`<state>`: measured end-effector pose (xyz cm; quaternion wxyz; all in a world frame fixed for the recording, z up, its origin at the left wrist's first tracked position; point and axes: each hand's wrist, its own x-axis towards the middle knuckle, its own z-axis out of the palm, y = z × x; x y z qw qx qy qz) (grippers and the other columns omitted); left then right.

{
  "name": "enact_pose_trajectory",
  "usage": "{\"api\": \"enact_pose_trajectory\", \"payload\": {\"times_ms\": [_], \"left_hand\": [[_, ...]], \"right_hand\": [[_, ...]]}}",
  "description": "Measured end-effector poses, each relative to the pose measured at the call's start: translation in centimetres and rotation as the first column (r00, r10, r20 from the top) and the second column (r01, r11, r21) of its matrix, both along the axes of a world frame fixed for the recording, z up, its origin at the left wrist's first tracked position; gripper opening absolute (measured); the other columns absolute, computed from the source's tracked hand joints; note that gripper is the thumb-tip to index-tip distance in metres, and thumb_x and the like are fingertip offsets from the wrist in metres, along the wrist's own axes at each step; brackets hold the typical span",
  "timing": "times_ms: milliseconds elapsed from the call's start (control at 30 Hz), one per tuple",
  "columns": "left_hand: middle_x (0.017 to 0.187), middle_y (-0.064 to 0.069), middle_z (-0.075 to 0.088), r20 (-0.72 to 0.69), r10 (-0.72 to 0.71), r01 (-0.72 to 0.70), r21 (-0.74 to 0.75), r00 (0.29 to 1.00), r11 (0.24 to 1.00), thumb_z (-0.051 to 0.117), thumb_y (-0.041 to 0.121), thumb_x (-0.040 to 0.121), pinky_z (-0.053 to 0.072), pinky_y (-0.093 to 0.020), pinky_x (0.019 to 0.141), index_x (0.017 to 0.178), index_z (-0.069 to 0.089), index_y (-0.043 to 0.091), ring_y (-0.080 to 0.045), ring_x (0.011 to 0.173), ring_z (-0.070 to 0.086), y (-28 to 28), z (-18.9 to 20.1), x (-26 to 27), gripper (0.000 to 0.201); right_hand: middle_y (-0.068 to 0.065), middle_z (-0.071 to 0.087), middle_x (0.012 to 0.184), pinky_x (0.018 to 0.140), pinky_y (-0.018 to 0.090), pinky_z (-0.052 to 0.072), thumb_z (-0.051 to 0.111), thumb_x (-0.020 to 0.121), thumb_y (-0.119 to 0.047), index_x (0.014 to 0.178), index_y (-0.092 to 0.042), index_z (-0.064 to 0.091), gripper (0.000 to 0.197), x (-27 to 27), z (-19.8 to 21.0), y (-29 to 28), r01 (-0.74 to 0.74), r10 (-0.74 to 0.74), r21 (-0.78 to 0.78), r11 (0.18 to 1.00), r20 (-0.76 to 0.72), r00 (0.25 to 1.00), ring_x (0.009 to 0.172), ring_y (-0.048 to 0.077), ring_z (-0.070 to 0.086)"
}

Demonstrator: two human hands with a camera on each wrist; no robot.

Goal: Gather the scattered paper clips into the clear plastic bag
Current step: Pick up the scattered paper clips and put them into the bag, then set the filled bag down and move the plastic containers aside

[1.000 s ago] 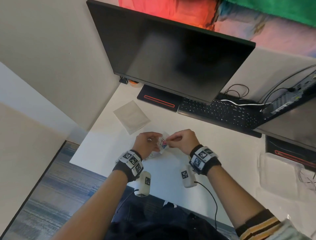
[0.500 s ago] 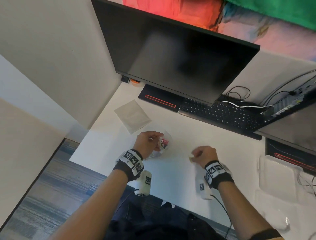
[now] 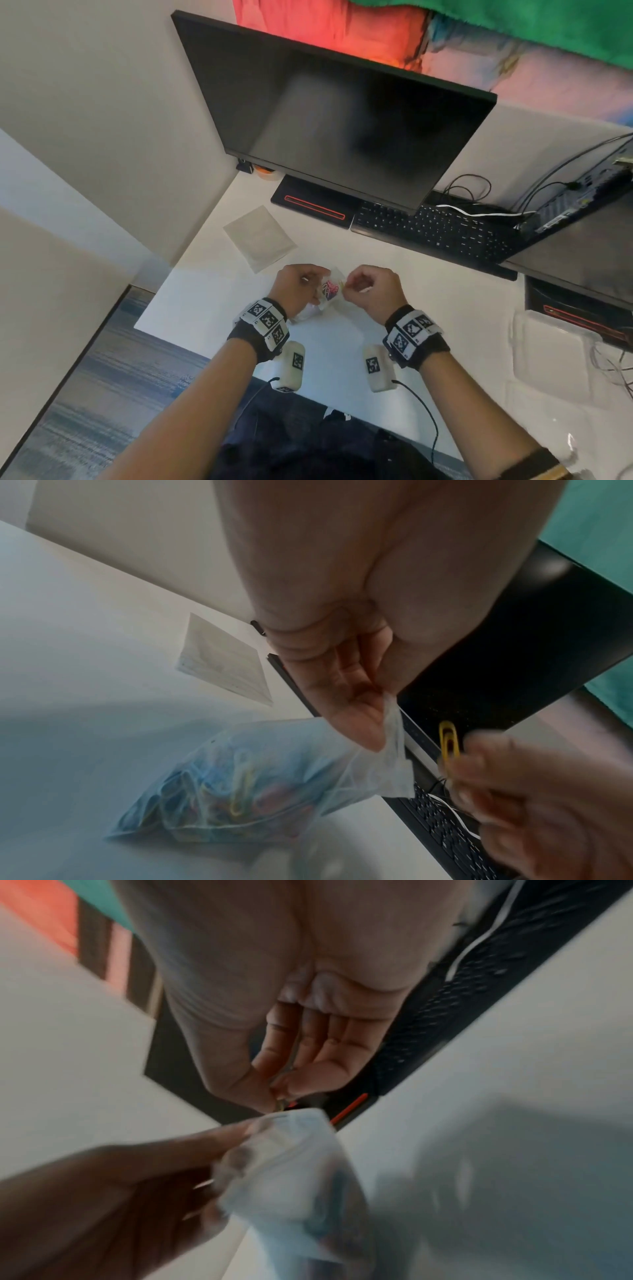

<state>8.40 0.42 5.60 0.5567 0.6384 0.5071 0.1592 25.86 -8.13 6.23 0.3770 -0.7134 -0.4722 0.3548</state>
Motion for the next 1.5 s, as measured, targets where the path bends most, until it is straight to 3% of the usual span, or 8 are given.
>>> {"api": "enact_pose_trajectory", "payload": {"times_ms": [267,433,600,700,833,1033,1200,1500], "left_hand": [[0.075,-0.002,0.068,0.02,-0.079,0.078,0.033,0.997,0.996,0.049,0.001,0.096,0.058,-0.02,0.06,0.106,0.075,0.011,-0.007,0.057,0.067,0.7,1.0,0.1,0.029],[0.086,-0.01,0.073,0.173,-0.005,0.005,-0.002,0.985,1.0,0.05,-0.001,0.096,0.061,-0.035,0.076,0.106,0.072,0.012,-0.023,0.076,0.072,0.6,1.1,-0.2,0.028],[0.096,-0.013,0.076,0.247,-0.059,0.07,-0.035,0.967,0.997,0.055,-0.006,0.091,0.057,-0.025,0.084,0.107,0.073,0.008,-0.019,0.091,0.072,1.6,1.1,-1.5,0.028],[0.092,-0.002,0.078,0.131,-0.17,0.165,0.05,0.977,0.985,0.069,0.008,0.088,0.055,-0.019,0.084,0.097,0.078,0.017,-0.011,0.088,0.073,1.5,0.4,-1.6,0.016],[0.082,-0.007,0.076,0.095,-0.087,0.078,0.099,0.992,0.992,0.07,0.017,0.09,0.053,-0.017,0.072,0.093,0.077,0.01,-0.007,0.071,0.069,1.6,-0.6,-1.5,0.011],[0.074,0.0,0.074,0.046,-0.043,0.034,0.174,0.998,0.984,0.069,0.013,0.09,0.055,-0.018,0.068,0.087,0.077,0.012,-0.006,0.063,0.069,1.9,-0.8,-0.9,0.008],[0.074,-0.002,0.076,0.052,0.088,-0.095,0.153,0.995,0.984,0.068,0.01,0.088,0.061,-0.037,0.079,0.075,0.076,0.026,-0.022,0.071,0.073,2.3,-2.0,-1.3,0.022],[0.073,-0.003,0.073,0.032,0.174,-0.176,0.08,0.984,0.981,0.064,0.007,0.088,0.06,-0.039,0.084,0.076,0.075,0.016,-0.021,0.068,0.069,3.5,-2.9,1.2,0.019]], "right_hand": [[-0.01,0.076,0.091,0.075,0.021,0.052,0.066,0.076,-0.021,0.097,-0.032,0.077,0.026,-1.7,0.5,-0.1,-0.355,0.382,-0.144,0.924,0.257,0.888,0.075,0.005,0.065],[-0.007,0.068,0.062,0.066,0.027,0.051,0.071,0.081,-0.037,0.073,-0.021,0.074,0.017,-2.1,1.5,0.4,-0.293,0.281,-0.009,0.956,0.32,0.905,0.058,0.011,0.06],[-0.01,0.066,0.057,0.06,0.014,0.051,0.078,0.078,-0.032,0.07,-0.02,0.073,0.015,-2.0,2.2,2.0,-0.055,0.017,0.151,0.987,0.24,0.971,0.053,0.004,0.061],[-0.007,0.068,0.06,0.061,0.012,0.05,0.077,0.079,-0.027,0.083,-0.021,0.07,0.01,-2.5,1.5,2.7,-0.007,-0.011,0.086,0.996,0.209,0.978,0.055,0.001,0.062],[-0.009,0.071,0.071,0.069,0.013,0.049,0.073,0.084,-0.023,0.088,-0.021,0.077,0.006,-2.8,0.8,3.5,-0.073,0.053,0.079,0.994,0.231,0.971,0.065,0.0,0.063],[-0.013,0.055,0.083,0.074,0.028,0.048,0.055,0.094,-0.037,0.093,-0.024,0.068,0.019,-2.1,0.4,4.3,-0.222,0.212,-0.045,0.974,0.523,0.826,0.078,0.008,0.05],[-0.007,0.058,0.095,0.076,0.03,0.048,0.045,0.098,-0.036,0.095,-0.022,0.063,0.023,-0.1,-0.1,3.9,-0.313,0.326,-0.149,0.938,0.684,0.653,0.093,0.012,0.047],[-0.004,0.059,0.094,0.076,0.03,0.046,0.048,0.097,-0.031,0.093,-0.023,0.063,0.017,5.5,-1.4,3.0,-0.161,0.274,-0.224,0.961,0.709,0.65,0.093,0.017,0.052]]}}
